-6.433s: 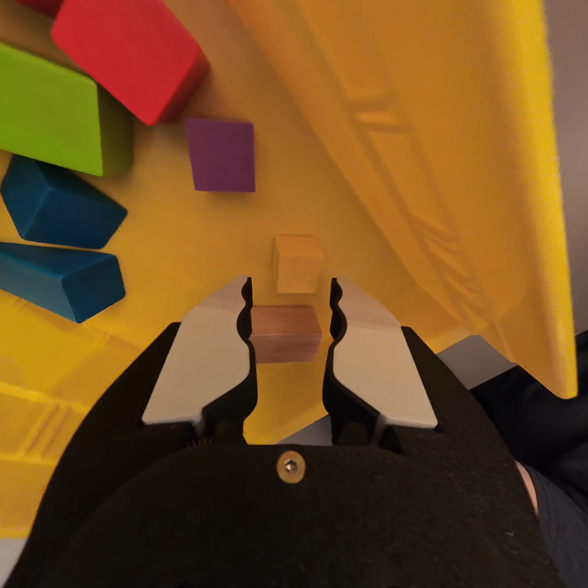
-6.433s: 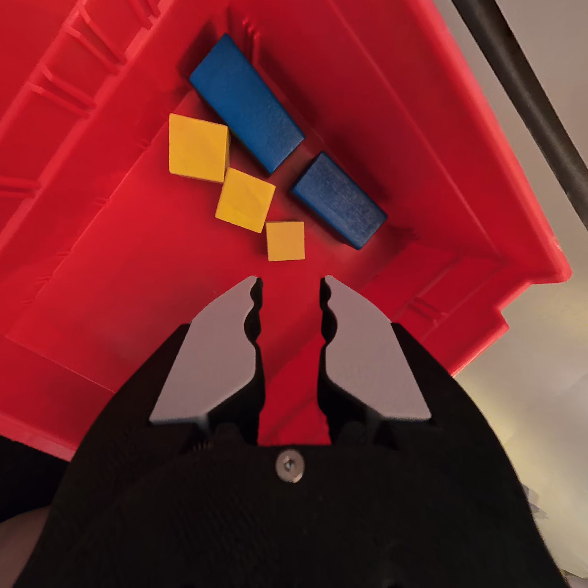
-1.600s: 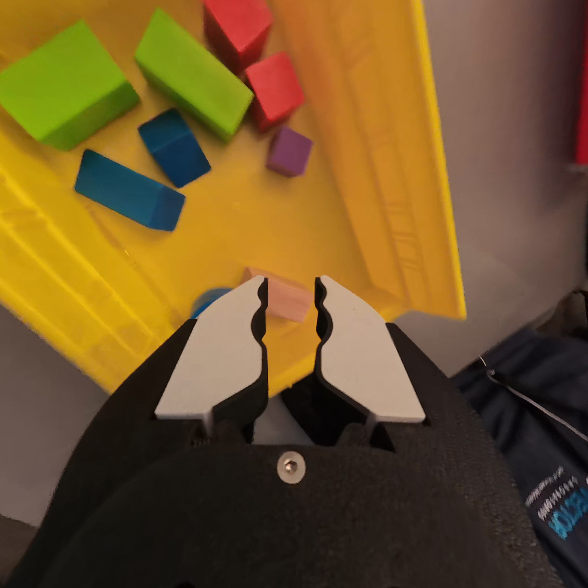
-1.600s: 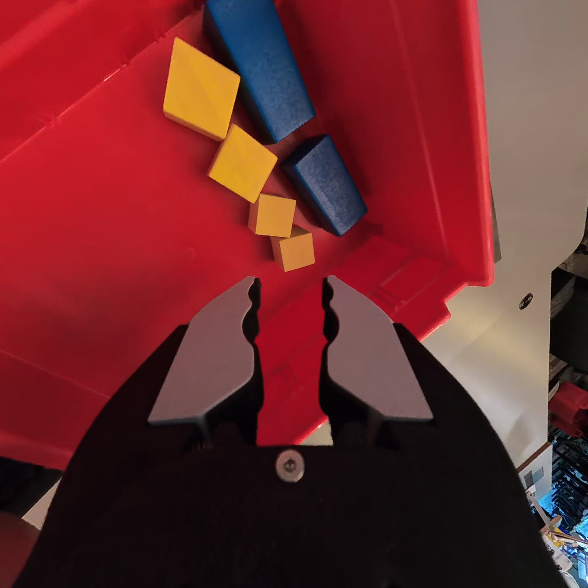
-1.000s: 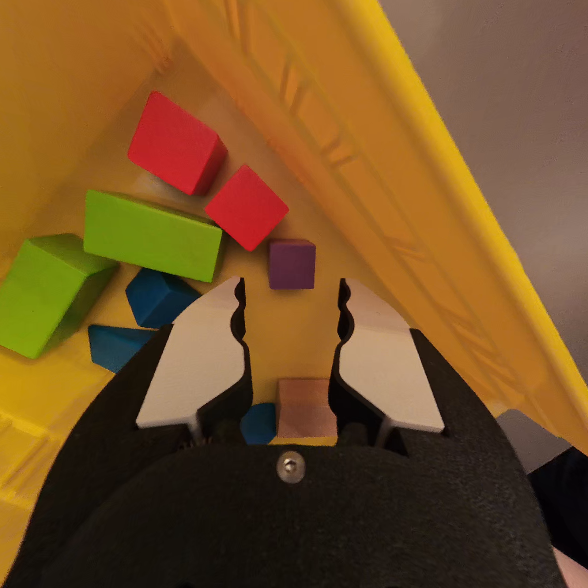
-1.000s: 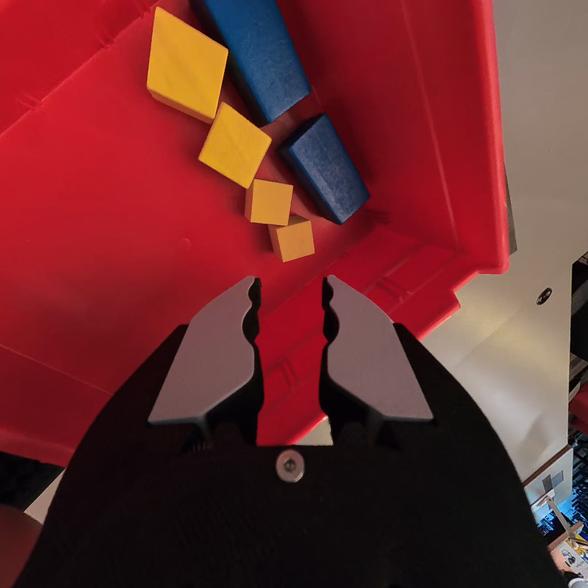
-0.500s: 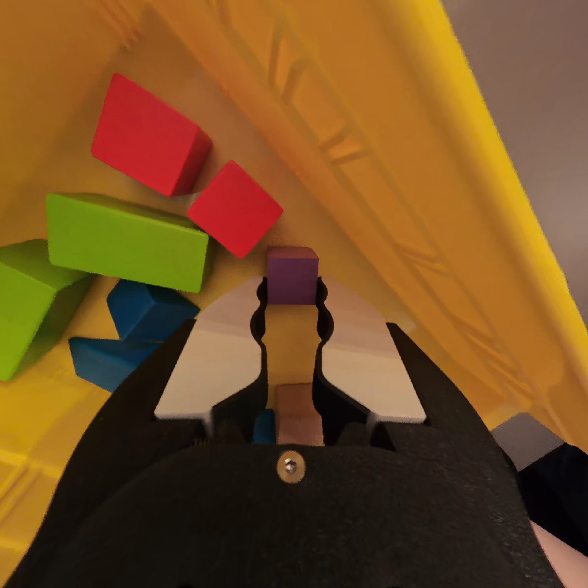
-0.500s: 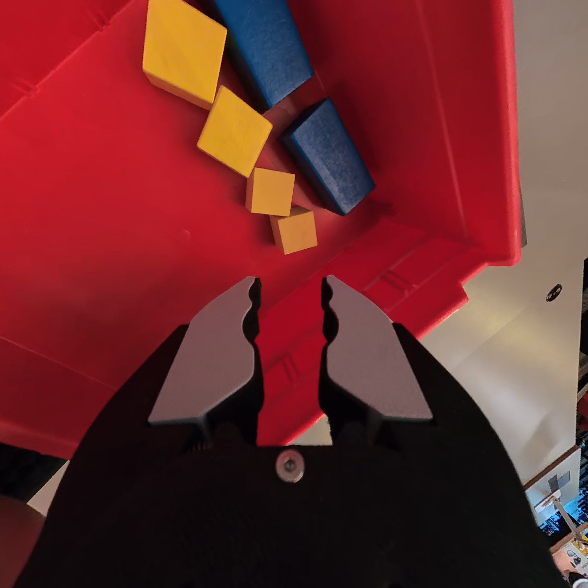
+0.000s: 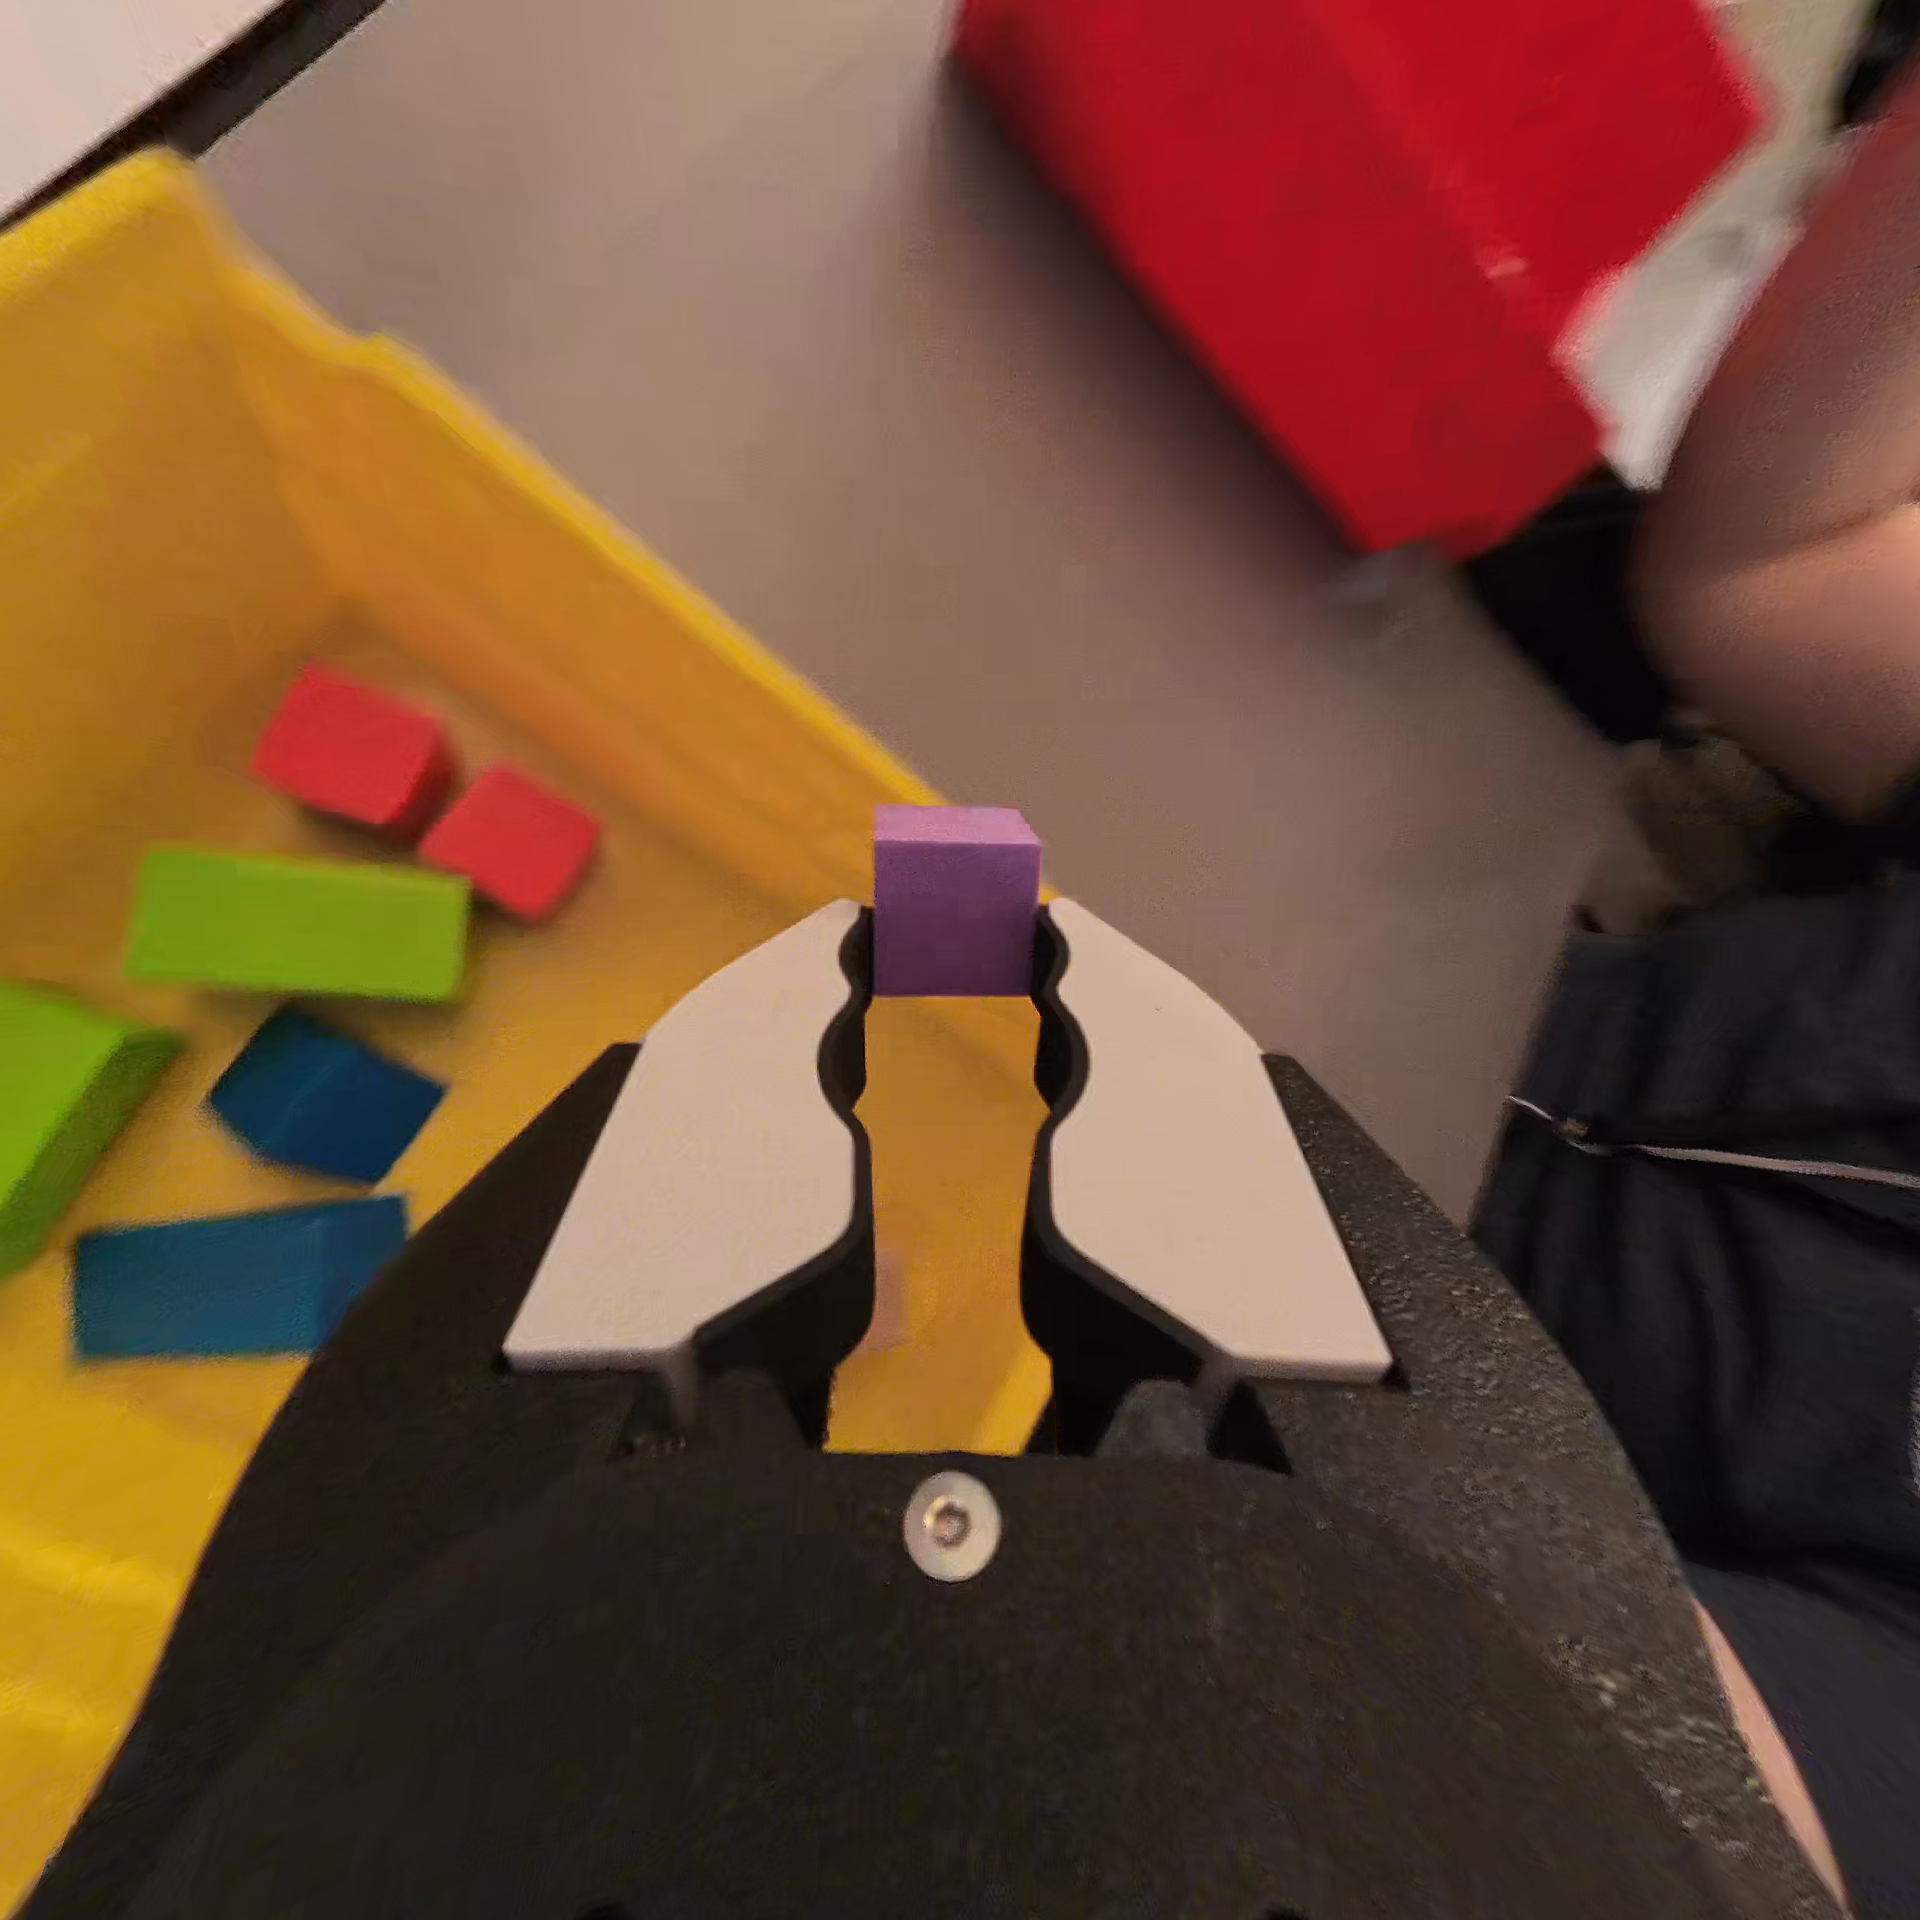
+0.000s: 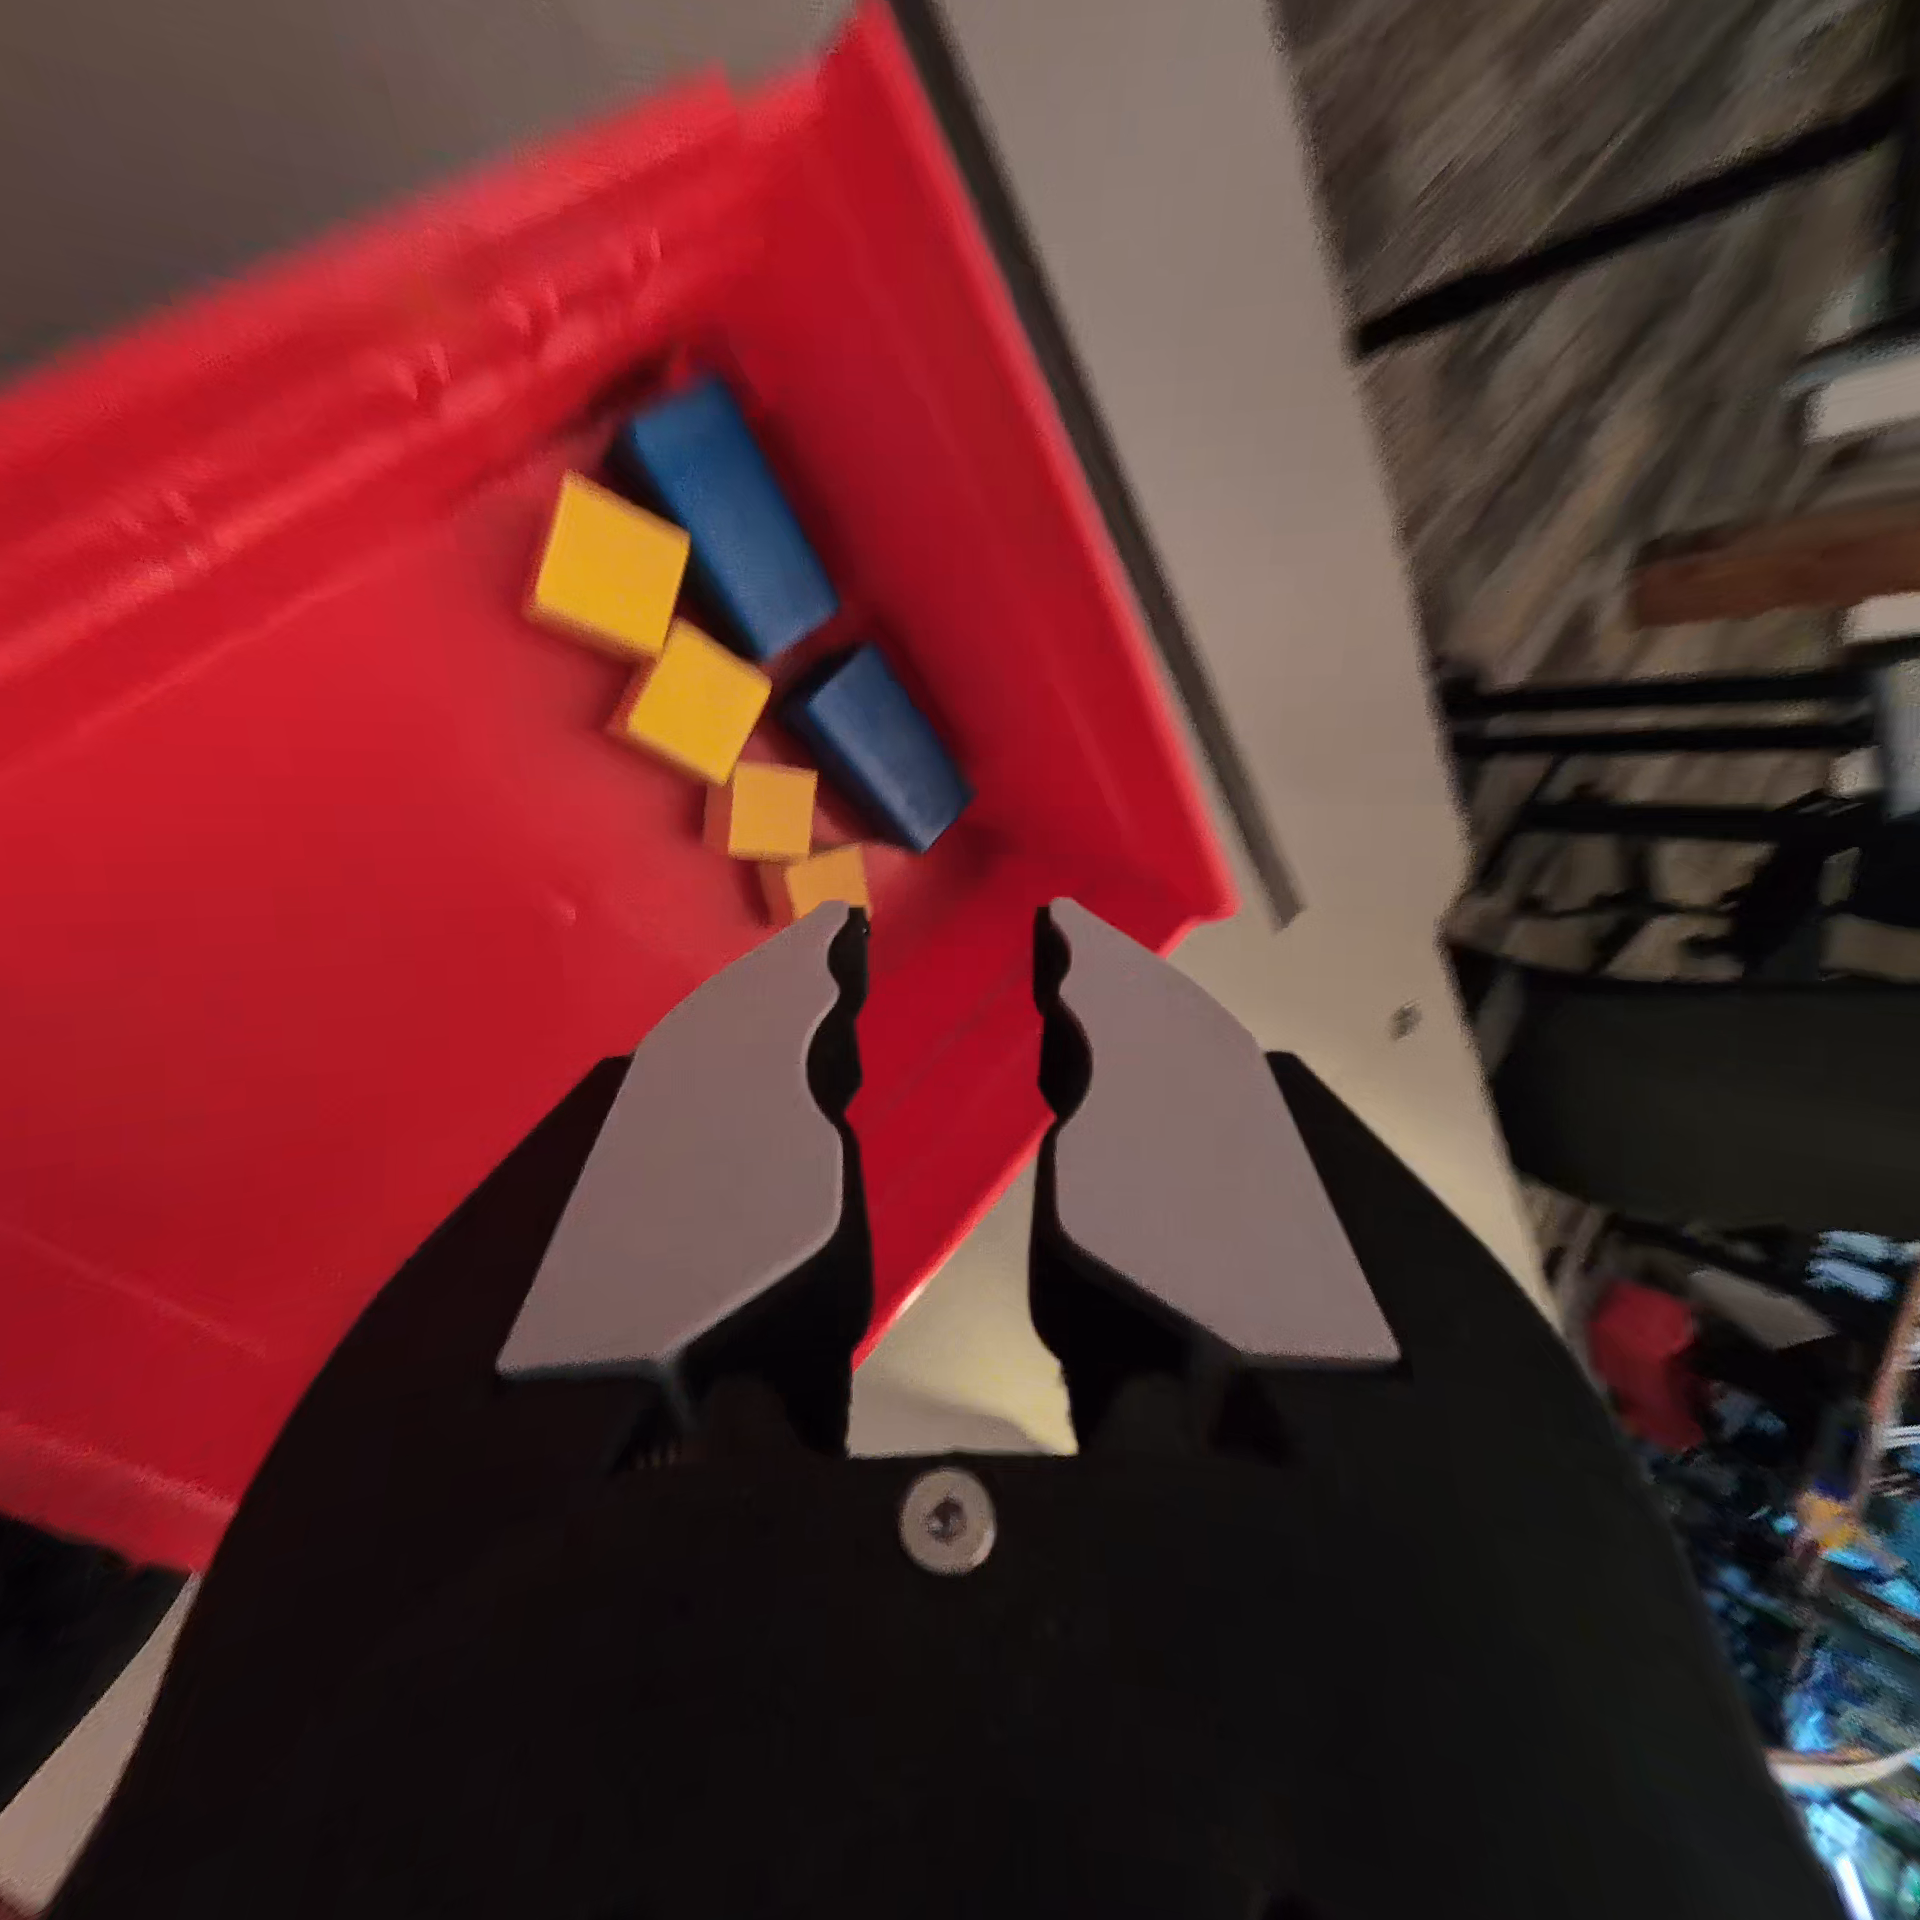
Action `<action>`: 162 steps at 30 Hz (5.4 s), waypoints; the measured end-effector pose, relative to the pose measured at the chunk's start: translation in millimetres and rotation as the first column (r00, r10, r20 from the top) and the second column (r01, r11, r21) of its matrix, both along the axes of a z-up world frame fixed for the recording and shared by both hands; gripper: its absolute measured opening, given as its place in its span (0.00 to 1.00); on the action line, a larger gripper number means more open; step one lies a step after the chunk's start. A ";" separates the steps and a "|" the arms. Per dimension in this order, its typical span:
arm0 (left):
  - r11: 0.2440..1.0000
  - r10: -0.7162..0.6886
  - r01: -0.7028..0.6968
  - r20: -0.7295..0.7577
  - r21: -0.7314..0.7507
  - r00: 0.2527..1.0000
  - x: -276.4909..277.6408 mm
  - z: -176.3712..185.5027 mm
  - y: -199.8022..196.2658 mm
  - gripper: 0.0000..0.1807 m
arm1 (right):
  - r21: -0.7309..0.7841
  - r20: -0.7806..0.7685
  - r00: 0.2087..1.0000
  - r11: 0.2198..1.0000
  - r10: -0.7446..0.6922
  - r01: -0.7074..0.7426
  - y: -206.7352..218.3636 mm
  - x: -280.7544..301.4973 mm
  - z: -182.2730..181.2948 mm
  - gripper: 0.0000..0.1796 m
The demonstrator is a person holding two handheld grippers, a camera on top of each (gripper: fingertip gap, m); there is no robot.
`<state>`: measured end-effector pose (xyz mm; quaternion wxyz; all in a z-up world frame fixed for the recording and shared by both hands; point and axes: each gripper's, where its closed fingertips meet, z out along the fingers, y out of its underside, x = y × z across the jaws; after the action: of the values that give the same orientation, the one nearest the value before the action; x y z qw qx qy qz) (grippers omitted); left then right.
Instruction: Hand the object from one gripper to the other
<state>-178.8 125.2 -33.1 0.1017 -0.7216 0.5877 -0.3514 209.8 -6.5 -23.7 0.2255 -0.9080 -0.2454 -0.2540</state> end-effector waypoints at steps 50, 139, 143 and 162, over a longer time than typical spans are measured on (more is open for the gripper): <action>0.936 -0.266 0.020 0.672 0.350 0.691 30.2 171.5 -95.4 0.23 | -0.194 -0.245 0.935 0.932 0.257 -0.307 -2.1 -55.9 -64.3 0.17; 0.932 0.226 0.080 -0.741 0.353 0.632 -142.8 -97.2 43.4 0.15 | -0.305 -0.397 0.906 0.910 0.146 -0.280 -17.8 -59.2 -83.9 0.19; 0.929 0.223 0.093 -0.743 0.358 0.631 -143.3 -96.5 43.3 0.15 | -0.307 -0.401 0.905 0.910 0.142 -0.279 -17.9 -59.9 -84.6 0.19; 0.932 0.181 0.133 -0.751 0.337 0.634 -139.6 -107.6 44.4 0.16 | -0.344 -0.406 0.903 0.892 0.142 -0.295 -21.0 -64.9 -90.0 0.18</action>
<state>-318.4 169.6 -140.7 -0.0236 -0.7782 0.6184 0.1069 144.9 -27.5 -113.6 0.1064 -0.9318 -0.3470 0.0044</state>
